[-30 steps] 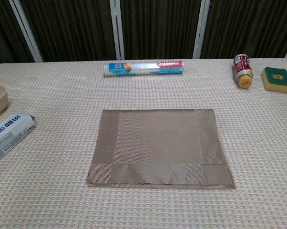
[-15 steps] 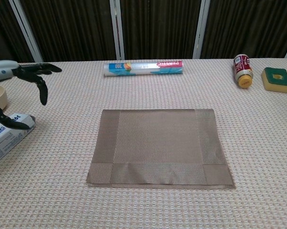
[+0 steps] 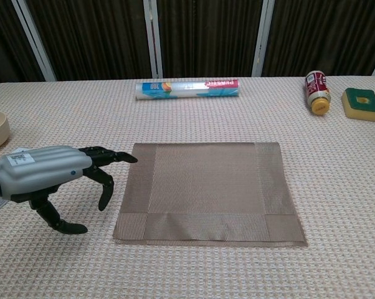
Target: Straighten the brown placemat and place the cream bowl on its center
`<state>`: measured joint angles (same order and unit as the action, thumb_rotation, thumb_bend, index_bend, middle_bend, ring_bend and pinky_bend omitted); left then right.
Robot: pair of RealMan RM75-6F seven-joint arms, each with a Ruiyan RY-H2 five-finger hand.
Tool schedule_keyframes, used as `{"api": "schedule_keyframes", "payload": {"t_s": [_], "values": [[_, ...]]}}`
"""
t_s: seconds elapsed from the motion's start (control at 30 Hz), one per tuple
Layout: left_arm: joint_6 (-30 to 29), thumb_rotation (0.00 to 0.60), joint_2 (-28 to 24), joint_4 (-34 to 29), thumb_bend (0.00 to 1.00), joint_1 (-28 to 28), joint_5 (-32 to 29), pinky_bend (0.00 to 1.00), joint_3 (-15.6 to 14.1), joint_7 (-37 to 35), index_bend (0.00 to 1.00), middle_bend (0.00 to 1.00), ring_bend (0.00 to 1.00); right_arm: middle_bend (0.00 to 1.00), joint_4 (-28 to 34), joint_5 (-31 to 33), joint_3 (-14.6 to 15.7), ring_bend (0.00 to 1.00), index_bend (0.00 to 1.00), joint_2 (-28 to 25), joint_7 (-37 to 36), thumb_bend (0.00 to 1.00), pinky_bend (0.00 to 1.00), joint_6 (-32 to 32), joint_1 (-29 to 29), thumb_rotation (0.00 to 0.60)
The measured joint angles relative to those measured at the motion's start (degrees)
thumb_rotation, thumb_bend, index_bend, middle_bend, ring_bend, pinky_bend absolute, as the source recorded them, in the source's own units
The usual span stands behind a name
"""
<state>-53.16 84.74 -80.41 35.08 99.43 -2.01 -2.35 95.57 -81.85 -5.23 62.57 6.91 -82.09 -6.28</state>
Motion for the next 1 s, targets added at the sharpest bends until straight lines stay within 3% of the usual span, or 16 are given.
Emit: {"api": "schedule_keyframes", "payload": {"t_s": [0.43, 1.0], "values": [[-3.9, 0.6, 7.9, 6.5, 0.26, -0.1, 1.9, 0.0, -1.0, 7.7, 0.51, 0.0, 0.0, 0.0, 0.0, -0.2, 0.0, 0.0, 0.0, -0.3, -0.7, 0.0, 0.0, 0.0, 0.0, 0.6], [-3.9, 0.6, 9.5, 7.3, 0.26, 1.0, 0.1, 0.0, -1.8, 8.4, 0.51, 0.0, 0.0, 0.0, -0.1, 0.1, -0.1, 0.0, 0.0, -0.4, -0.9, 0.0, 0.0, 0.0, -0.1, 0.6]]}}
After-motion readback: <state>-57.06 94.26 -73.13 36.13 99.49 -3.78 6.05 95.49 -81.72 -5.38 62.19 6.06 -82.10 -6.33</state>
